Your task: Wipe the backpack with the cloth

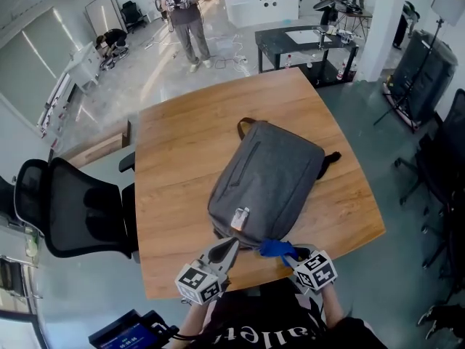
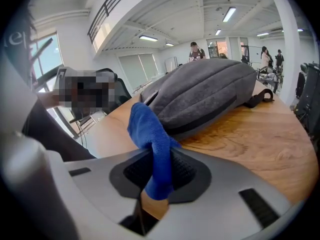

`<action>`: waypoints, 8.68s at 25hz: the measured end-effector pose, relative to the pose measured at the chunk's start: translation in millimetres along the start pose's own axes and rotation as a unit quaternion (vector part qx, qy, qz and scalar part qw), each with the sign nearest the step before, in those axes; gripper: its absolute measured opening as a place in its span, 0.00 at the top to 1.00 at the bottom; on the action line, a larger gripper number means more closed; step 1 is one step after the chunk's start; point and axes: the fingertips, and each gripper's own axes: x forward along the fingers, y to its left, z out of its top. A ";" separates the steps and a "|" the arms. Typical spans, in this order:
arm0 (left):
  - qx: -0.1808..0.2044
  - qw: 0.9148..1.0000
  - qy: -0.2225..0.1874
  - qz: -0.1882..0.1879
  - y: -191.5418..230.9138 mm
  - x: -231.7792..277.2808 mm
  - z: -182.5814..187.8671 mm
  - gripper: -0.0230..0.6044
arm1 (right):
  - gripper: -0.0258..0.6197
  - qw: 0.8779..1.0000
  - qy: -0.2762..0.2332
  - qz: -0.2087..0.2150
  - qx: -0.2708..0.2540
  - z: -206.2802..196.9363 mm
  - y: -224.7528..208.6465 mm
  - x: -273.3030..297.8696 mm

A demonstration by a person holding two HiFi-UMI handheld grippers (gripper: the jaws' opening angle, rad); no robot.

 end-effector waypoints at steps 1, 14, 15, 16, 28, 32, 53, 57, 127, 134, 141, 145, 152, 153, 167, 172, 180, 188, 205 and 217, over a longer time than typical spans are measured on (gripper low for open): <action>0.000 1.000 -0.001 0.001 -2.3 5.0 0.4 0.97 | 0.84 1.000 -0.001 0.002 -0.002 0.9 -4.0 -0.6; -0.007 1.000 -0.009 0.024 -19.7 58.1 -1.4 0.97 | 0.84 1.000 -0.012 -0.009 -0.004 16.4 -101.6 -14.9; -0.009 1.000 -0.010 0.026 -20.1 60.7 -1.7 0.97 | 0.84 1.000 -0.012 -0.013 -0.006 18.5 -111.3 -15.3; -0.010 1.000 -0.011 0.028 -20.6 63.1 -1.9 0.97 | 0.84 1.000 -0.011 -0.017 -0.007 20.6 -121.0 -15.4; -0.020 1.000 -0.006 0.019 -33.4 89.0 -3.9 0.97 | 0.84 0.998 -0.015 -0.064 -0.002 57.2 -232.3 -20.2; -0.020 1.000 -0.005 0.019 -35.3 91.4 -2.0 0.97 | 0.84 0.997 -0.015 -0.081 -0.004 70.1 -265.3 -26.6; -0.037 0.998 -0.004 0.055 -15.1 72.0 -5.9 0.97 | 0.84 0.982 0.018 -0.186 0.024 96.7 -404.4 -60.9; -0.036 0.998 -0.006 0.053 -5.7 73.9 -0.4 0.97 | 0.84 0.981 0.024 -0.193 0.023 102.9 -405.0 -54.0; -0.098 0.991 -0.033 0.087 188.2 -73.1 -14.6 0.97 | 0.84 0.957 0.061 -0.209 -0.191 416.6 -262.4 156.1; -0.098 0.990 -0.035 0.092 188.1 -76.6 -20.9 0.97 | 0.84 0.953 0.071 -0.161 -0.247 411.1 -213.7 168.4; -0.097 0.990 -0.045 0.092 188.9 -90.1 -19.4 0.97 | 0.84 0.947 0.099 -0.101 -0.290 386.2 -142.9 195.4; -0.102 0.989 -0.049 0.094 185.6 -102.1 -18.6 0.97 | 0.84 0.934 0.121 -0.073 -0.327 370.0 -101.8 201.0; -0.102 0.989 -0.054 0.094 177.5 -108.1 -18.2 0.97 | 0.84 0.925 0.136 -0.029 -0.354 344.8 -51.5 199.1; -0.102 0.989 -0.055 0.095 175.5 -109.6 -16.9 0.97 | 0.84 0.924 0.135 -0.022 -0.356 341.8 -43.1 197.2; -0.102 0.988 -0.060 0.095 168.5 -118.8 -22.7 0.97 | 0.84 0.918 0.118 0.072 -0.372 288.0 60.5 193.0; -0.099 0.989 -0.061 0.090 166.7 -118.0 -24.8 0.97 | 0.84 0.930 0.109 0.089 -0.341 268.9 81.0 189.4; -0.095 0.990 -0.063 0.081 161.5 -120.6 -28.3 0.97 | 0.84 0.985 0.032 0.086 -0.145 268.0 109.6 158.6; -0.094 0.991 -0.062 0.066 152.2 -117.5 -29.3 0.97 | 0.84 0.998 0.015 0.055 -0.018 234.2 99.2 152.2; -0.083 0.992 -0.062 0.068 111.3 -87.8 -26.1 0.97 | 0.84 0.997 0.059 0.021 -0.034 147.3 51.0 76.8; -0.083 0.988 -0.068 0.106 41.3 -40.7 -30.7 0.97 | 0.84 0.994 0.082 0.044 -0.062 86.9 1.6 4.4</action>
